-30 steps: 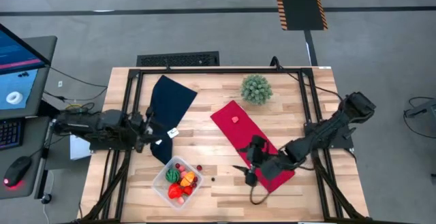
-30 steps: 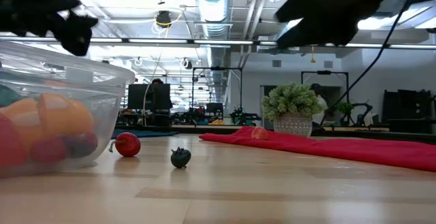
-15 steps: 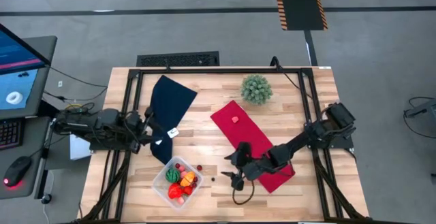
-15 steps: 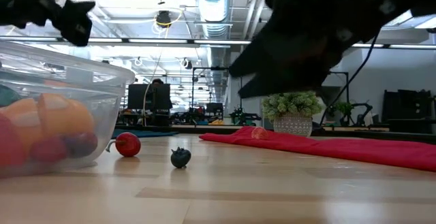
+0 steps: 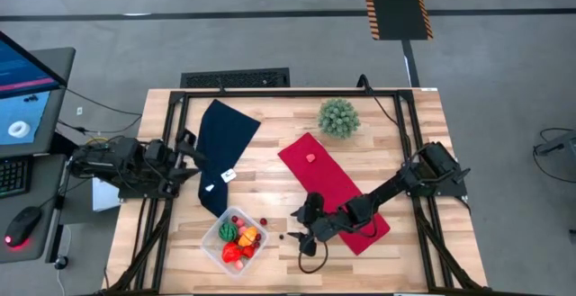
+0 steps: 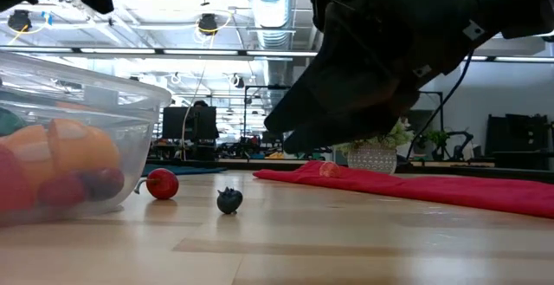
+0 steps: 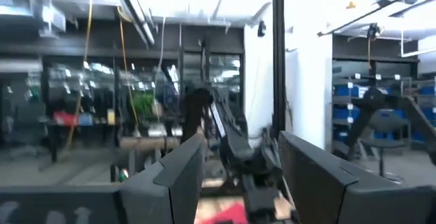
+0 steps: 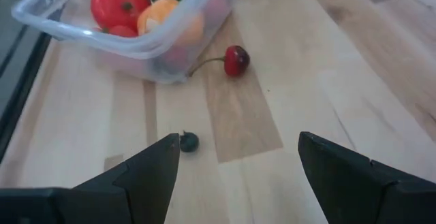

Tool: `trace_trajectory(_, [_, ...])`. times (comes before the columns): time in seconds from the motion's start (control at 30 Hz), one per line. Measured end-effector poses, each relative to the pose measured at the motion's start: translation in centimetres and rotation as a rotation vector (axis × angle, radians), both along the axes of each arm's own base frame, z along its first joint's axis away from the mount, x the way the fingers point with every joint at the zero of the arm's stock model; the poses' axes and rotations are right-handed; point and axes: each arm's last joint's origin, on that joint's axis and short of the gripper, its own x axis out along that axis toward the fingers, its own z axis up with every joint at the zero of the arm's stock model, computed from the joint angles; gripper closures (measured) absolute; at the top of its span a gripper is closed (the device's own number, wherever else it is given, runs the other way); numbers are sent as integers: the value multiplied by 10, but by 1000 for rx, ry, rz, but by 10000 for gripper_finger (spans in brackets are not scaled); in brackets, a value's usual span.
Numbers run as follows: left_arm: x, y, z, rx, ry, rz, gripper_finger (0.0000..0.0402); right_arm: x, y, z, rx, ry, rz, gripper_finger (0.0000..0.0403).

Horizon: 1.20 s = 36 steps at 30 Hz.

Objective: Pick and placing Produce into tupperware
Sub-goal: Put the blueberry into the transparent bin

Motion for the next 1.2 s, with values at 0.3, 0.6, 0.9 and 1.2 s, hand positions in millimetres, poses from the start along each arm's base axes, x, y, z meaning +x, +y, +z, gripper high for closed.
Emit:
trace_trajectory(0.3, [4,-2,-10,89,96,-7,221,-1,3,1,-28,-23,4,81])
trace_trajectory(0.6, [5,-2,-11,100,114,-4,221,5,4,-6,-6,-63,-20,81])
trace_trajectory(0.9, [5,-2,-12,98,128,-8,221,21,17,-24,-23,-63,21,81])
trace_trajectory(1.2, [5,-2,-13,85,137,-14,222,19,14,-28,-51,-7,-3,81])
